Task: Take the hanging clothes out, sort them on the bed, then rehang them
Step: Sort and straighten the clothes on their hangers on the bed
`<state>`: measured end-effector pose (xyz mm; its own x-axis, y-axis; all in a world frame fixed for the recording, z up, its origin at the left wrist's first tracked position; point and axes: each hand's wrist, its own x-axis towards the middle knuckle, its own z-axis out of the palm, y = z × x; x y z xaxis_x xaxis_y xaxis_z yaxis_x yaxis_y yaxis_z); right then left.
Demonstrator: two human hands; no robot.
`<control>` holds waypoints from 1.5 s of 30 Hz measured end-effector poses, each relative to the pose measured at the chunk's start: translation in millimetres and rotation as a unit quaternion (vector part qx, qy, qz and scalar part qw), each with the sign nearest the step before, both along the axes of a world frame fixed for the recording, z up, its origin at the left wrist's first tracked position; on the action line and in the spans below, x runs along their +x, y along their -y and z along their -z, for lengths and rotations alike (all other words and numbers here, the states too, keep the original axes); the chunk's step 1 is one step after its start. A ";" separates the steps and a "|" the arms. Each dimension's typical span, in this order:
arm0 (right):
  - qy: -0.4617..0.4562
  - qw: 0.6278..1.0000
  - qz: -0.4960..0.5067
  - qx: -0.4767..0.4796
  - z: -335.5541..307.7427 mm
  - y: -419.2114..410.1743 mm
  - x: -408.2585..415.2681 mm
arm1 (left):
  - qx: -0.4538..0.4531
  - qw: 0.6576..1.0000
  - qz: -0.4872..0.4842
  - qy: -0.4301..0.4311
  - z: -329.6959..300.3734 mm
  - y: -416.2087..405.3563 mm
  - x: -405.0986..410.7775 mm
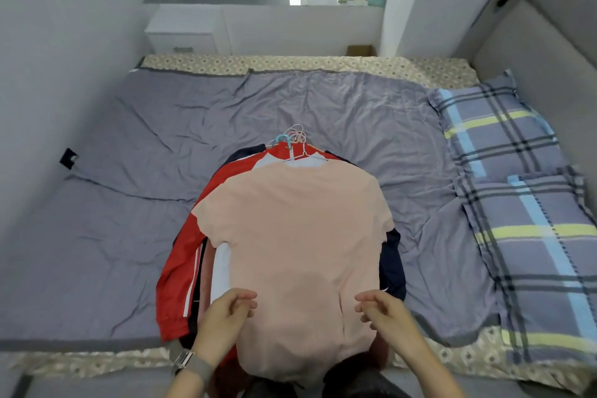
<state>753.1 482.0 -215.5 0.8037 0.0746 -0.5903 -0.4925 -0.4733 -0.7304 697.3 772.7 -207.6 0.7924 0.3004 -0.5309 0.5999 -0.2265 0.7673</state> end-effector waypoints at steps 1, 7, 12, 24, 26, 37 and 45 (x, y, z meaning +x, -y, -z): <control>0.000 1.000 -0.016 0.009 1.6 11.4 14.6 | 0.005 1.000 -0.016 0.003 1.7 14.9 7.9; 0.013 0.998 -0.048 0.040 4.9 45.1 80.3 | 0.023 0.998 -0.052 0.008 -11.8 58.6 63.5; -0.005 0.997 -0.056 0.053 20.6 66.6 159.9 | 0.023 0.996 -0.082 0.015 -19.3 100.6 118.2; 0.068 0.904 -0.385 -0.171 124.5 25.3 305.9 | 0.046 0.979 -0.199 -0.011 22.8 128.7 197.3; 0.090 0.873 -0.439 -0.192 135.5 15.9 342.8 | 0.040 0.980 -0.196 -0.015 27.5 124.2 200.6; 0.162 0.979 -0.041 -0.121 153.0 -55.4 460.0 | 0.035 0.965 -0.257 -0.042 47.4 114.1 175.1; 0.063 0.886 -0.326 -0.325 190.7 -71.3 433.9 | 0.034 0.956 -0.283 -0.075 58.5 112.8 132.1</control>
<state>1187.0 553.4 -406.1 0.7773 0.2240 -0.5880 0.1049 -0.9675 -0.2299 829.4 660.0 -266.1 0.4093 0.6959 -0.5901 0.7432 0.1209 0.6581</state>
